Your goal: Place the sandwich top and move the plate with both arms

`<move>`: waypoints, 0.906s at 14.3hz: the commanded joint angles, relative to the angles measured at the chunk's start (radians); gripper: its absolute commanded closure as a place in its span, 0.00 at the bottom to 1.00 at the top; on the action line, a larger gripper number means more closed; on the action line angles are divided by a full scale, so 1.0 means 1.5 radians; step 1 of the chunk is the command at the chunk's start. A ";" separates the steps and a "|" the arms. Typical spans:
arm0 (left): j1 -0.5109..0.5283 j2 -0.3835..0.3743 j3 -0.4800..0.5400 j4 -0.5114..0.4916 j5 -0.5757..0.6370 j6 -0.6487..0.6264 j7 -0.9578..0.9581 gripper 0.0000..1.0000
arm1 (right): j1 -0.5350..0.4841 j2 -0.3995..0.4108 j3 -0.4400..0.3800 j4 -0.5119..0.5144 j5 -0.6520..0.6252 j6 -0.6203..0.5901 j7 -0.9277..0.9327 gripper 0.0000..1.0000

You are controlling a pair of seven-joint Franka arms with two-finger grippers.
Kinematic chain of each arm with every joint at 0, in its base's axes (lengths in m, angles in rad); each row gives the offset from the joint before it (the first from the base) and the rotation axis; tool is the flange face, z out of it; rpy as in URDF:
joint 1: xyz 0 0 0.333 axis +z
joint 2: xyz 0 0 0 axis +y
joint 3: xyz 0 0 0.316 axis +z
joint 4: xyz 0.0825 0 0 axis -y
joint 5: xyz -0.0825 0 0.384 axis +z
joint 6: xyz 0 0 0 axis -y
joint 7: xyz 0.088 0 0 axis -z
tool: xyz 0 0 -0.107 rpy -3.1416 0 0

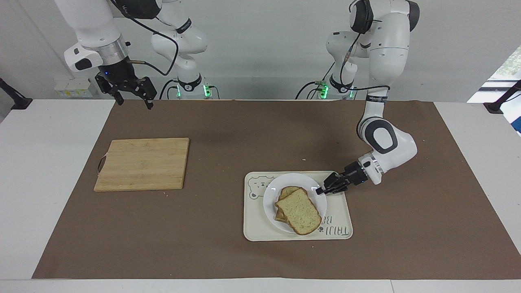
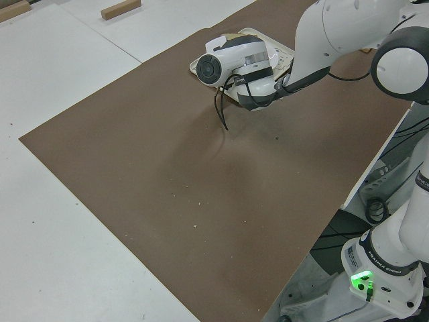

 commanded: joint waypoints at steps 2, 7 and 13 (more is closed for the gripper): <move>0.011 -0.053 0.018 -0.003 0.122 -0.001 -0.045 0.00 | -0.009 0.006 0.003 0.011 0.014 -0.006 -0.016 0.00; 0.018 -0.159 0.021 0.005 0.438 -0.021 -0.190 0.00 | -0.009 0.006 0.003 0.011 0.014 -0.006 -0.016 0.00; 0.043 -0.229 0.049 0.228 0.755 -0.344 -0.217 0.00 | -0.008 0.006 0.003 0.011 0.014 -0.006 -0.016 0.00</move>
